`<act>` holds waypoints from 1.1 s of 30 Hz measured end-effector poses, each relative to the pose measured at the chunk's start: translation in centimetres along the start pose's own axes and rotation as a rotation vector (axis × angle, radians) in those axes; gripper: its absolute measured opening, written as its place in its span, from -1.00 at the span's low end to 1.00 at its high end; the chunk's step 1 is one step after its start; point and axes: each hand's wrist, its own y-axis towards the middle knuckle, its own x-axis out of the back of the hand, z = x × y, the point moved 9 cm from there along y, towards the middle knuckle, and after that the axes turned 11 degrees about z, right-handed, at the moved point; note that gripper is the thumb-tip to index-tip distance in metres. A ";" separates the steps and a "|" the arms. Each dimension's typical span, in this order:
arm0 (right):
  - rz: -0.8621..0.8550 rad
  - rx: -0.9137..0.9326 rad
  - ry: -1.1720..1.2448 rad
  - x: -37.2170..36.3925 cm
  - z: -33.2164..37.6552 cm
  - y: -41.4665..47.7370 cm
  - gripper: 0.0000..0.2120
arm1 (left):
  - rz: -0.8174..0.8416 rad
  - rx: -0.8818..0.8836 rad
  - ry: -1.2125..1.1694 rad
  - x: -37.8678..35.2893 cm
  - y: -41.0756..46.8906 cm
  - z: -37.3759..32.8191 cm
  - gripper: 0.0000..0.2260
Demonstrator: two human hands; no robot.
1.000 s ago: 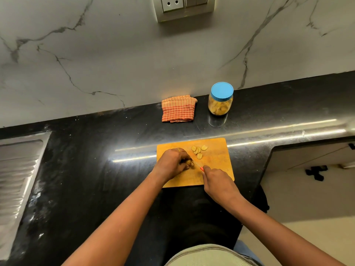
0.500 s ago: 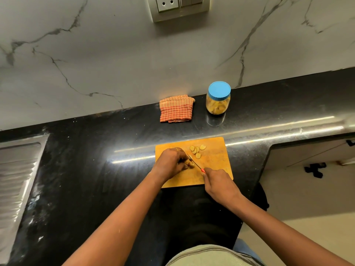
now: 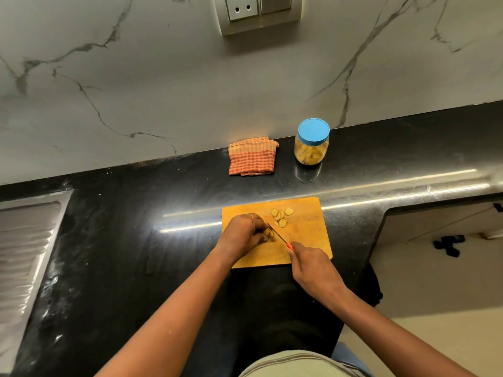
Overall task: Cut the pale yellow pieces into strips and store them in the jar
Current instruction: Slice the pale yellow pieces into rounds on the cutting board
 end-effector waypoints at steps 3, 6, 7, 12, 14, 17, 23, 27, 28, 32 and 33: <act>0.002 0.001 -0.025 -0.1 0.1 -0.1 -0.64 | 0.002 0.000 0.001 0.0 0.0 0.0 -0.73; 0.011 0.008 -0.041 -0.1 0.2 0.0 -0.64 | 0.001 0.000 0.005 -0.1 0.0 0.0 -0.73; 0.014 0.009 -0.053 -0.1 0.2 0.1 -0.64 | -0.001 0.000 0.007 -0.1 0.0 0.0 -0.73; 0.045 0.013 -0.121 0.0 0.5 0.7 -0.67 | -0.011 -0.016 0.018 -0.1 -0.1 -0.2 -0.77; 0.058 0.019 -0.154 -0.1 0.9 1.3 -0.70 | -0.010 -0.020 0.031 -0.1 -0.1 -0.3 -0.78; 0.080 0.002 -0.165 -0.4 1.2 2.1 -0.72 | -0.013 -0.010 0.023 0.0 0.0 -0.2 -0.77; 0.087 -0.047 -0.141 -0.4 -0.8 0.3 -0.69 | -0.015 0.007 -0.012 0.1 0.1 0.2 -0.76; 0.009 -0.042 -0.116 0.9 -1.2 0.2 -0.68 | -0.014 0.020 -0.024 -0.2 0.1 0.5 -0.75; -0.011 -0.035 -0.110 1.3 -1.2 0.3 -0.68 | -0.013 0.022 -0.026 -0.2 0.0 0.5 -0.75; -0.015 0.006 -0.055 1.6 -0.7 0.7 -0.68 | -0.035 0.005 -0.025 -0.2 -0.2 0.5 -0.78; -0.008 0.021 -0.042 1.5 -0.3 0.7 -0.68 | -0.049 -0.002 -0.021 -0.1 -0.3 0.5 -0.79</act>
